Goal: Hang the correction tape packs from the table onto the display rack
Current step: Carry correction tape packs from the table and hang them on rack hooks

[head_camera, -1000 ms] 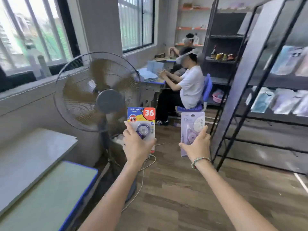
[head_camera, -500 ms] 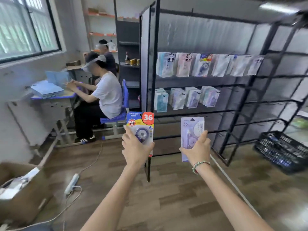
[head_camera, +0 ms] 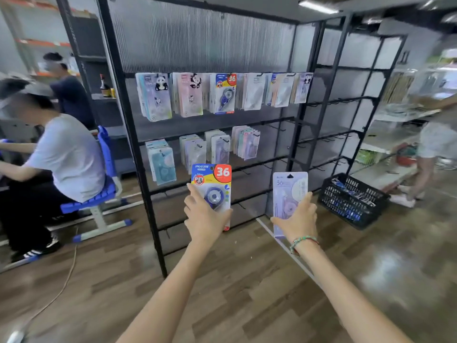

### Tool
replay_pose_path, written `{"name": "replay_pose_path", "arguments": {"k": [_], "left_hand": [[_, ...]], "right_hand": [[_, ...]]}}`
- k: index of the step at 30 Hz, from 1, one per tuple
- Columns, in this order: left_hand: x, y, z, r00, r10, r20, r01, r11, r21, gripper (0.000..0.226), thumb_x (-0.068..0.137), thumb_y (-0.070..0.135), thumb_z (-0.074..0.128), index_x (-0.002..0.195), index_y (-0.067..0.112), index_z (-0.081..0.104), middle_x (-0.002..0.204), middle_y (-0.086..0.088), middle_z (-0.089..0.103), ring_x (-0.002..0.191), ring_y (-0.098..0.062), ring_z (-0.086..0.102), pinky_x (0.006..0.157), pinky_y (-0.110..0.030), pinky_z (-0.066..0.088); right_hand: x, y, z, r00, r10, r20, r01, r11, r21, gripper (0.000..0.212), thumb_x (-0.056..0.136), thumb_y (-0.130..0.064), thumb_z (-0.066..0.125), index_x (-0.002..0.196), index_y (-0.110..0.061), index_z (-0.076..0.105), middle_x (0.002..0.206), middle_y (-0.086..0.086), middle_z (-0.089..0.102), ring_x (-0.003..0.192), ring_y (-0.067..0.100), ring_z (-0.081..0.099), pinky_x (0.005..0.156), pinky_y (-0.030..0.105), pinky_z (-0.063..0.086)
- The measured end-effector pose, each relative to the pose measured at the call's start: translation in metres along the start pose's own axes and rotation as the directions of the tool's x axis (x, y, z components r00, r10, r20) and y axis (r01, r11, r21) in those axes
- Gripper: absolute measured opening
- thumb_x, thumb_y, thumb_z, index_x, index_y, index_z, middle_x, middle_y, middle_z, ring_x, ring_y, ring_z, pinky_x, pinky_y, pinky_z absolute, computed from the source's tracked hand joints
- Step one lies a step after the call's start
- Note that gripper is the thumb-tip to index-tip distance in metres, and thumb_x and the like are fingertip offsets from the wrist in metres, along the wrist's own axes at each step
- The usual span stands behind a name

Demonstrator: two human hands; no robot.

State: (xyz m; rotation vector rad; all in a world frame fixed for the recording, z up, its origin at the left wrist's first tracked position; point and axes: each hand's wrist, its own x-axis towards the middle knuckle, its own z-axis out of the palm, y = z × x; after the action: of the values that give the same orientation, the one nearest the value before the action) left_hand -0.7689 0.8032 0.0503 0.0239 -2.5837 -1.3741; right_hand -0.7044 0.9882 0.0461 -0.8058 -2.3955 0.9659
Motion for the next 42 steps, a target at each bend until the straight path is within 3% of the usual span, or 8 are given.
{"name": "replay_pose_path", "arguments": {"k": [7, 20, 33, 42], "left_hand": [[0.074, 0.048, 0.085, 0.998, 0.053, 0.042, -0.051, 0.997, -0.049, 0.118, 0.069, 0.04, 0.081, 0.152, 0.013, 0.001, 0.14, -0.012, 0.029, 0.125, -0.034, 0.038, 0.096, -0.051, 0.042], [0.15, 0.117, 0.238, 0.988, 0.089, 0.125, -0.087, 0.996, -0.025, 0.12, 0.071, 0.039, 0.08, 0.153, 0.011, -0.004, 0.14, -0.013, 0.029, 0.125, -0.033, 0.037, 0.095, -0.049, 0.041], [0.188, 0.208, 0.393, 0.999, -0.026, 0.031, 0.026, 1.0, 0.013, 0.121, 0.069, 0.041, 0.081, 0.153, 0.014, -0.003, 0.14, -0.012, 0.03, 0.126, -0.032, 0.037, 0.098, -0.051, 0.042], [0.235, 0.239, 0.469, 0.995, -0.096, -0.002, 0.096, 0.994, 0.059, 0.121, 0.071, 0.04, 0.08, 0.153, 0.014, -0.004, 0.141, -0.012, 0.03, 0.126, -0.032, 0.037, 0.098, -0.049, 0.04]], "right_hand": [[0.105, 0.013, 0.0, 0.999, 0.031, -0.032, -0.032, 0.999, -0.014, 0.12, 0.071, -0.027, 0.083, 0.15, -0.006, -0.006, 0.145, 0.018, 0.025, 0.133, 0.035, 0.028, 0.104, 0.042, 0.033], [0.264, 0.083, -0.009, 0.994, 0.098, -0.056, -0.101, 0.993, -0.056, 0.12, 0.073, -0.029, 0.082, 0.151, -0.008, -0.008, 0.147, 0.018, 0.022, 0.133, 0.035, 0.029, 0.102, 0.044, 0.036], [0.456, 0.152, -0.053, 0.997, -0.032, 0.076, 0.039, 0.996, -0.084, 0.121, 0.068, -0.029, 0.085, 0.15, -0.003, -0.001, 0.143, 0.02, 0.028, 0.13, 0.035, 0.033, 0.102, 0.041, 0.035], [0.554, 0.176, -0.041, 0.985, -0.045, 0.168, 0.054, 0.997, -0.051, 0.119, 0.072, -0.027, 0.083, 0.15, -0.004, -0.003, 0.142, 0.017, 0.028, 0.13, 0.033, 0.031, 0.1, 0.041, 0.037]]}}
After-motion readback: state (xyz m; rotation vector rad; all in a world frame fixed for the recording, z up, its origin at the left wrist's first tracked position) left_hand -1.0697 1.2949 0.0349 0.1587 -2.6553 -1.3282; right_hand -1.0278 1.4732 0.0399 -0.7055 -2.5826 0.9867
